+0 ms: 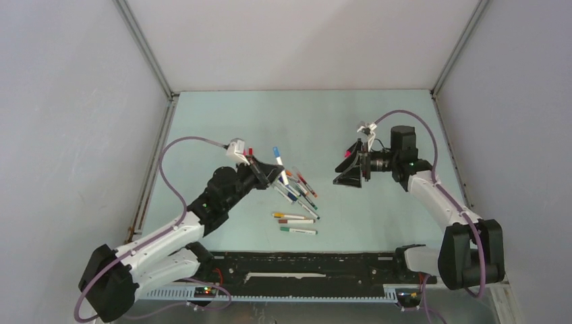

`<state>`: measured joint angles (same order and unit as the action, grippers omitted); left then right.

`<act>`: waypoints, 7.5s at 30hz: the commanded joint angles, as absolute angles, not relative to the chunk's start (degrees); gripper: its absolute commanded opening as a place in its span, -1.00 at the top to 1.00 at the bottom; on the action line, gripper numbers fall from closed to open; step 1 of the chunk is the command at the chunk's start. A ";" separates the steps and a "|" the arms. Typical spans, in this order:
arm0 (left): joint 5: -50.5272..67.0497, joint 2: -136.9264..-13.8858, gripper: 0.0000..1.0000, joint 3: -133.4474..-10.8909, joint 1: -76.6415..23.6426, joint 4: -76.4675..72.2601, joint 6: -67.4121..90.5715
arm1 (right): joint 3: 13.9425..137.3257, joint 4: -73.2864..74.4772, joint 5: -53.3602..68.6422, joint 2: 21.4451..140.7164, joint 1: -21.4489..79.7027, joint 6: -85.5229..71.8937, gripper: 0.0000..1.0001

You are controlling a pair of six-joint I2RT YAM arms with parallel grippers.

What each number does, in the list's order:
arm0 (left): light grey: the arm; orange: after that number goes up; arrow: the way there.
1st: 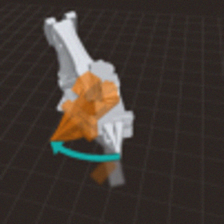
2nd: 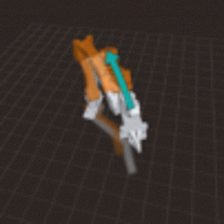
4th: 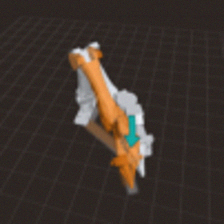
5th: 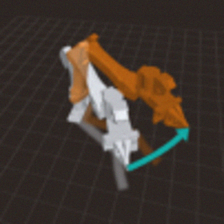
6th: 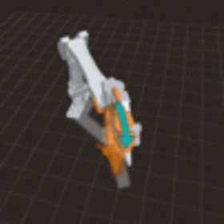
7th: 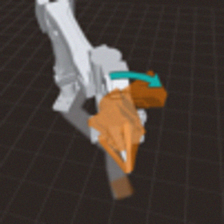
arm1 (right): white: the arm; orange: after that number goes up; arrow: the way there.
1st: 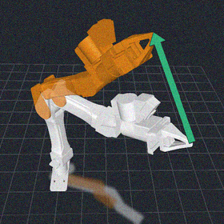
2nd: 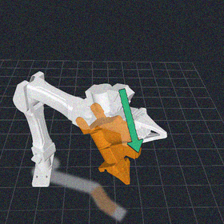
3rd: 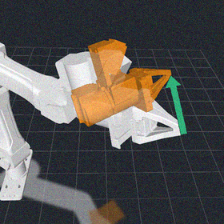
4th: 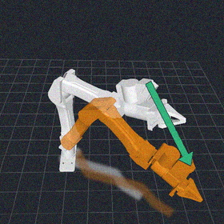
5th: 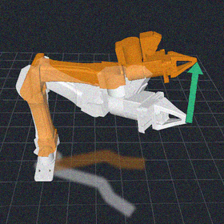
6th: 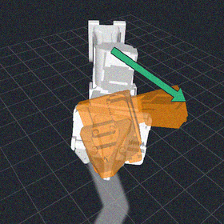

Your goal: Open the pen caps

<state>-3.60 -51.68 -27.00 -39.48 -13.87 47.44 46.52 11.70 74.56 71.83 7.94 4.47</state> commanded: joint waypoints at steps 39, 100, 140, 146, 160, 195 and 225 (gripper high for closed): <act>2.31 -67.83 -0.44 -39.00 -48.68 -42.68 38.64 | 44.03 -18.99 73.80 75.72 19.29 -26.65 1.00; 17.92 -79.71 1.00 -49.40 -45.65 -39.92 45.16 | 47.29 -17.93 77.96 76.14 17.15 -30.15 1.00; 0.36 -65.56 1.00 -59.24 -20.93 -48.17 37.69 | 50.13 -7.55 78.87 86.57 27.53 -20.90 1.00; 2.54 -63.08 1.00 -56.59 -18.52 -42.38 37.80 | 54.22 9.39 72.13 85.70 25.95 -4.87 1.00; 4.87 -79.28 0.99 -60.58 -16.00 11.38 30.05 | 55.37 13.11 53.63 88.29 14.96 -3.13 1.00; -5.72 -114.40 0.32 -84.21 -18.72 24.79 23.12 | 57.70 17.88 52.47 89.63 9.68 1.85 1.00; 11.68 -46.86 -0.99 -31.45 -12.22 -6.63 36.47 | 62.93 39.15 9.50 95.15 10.32 100.98 0.94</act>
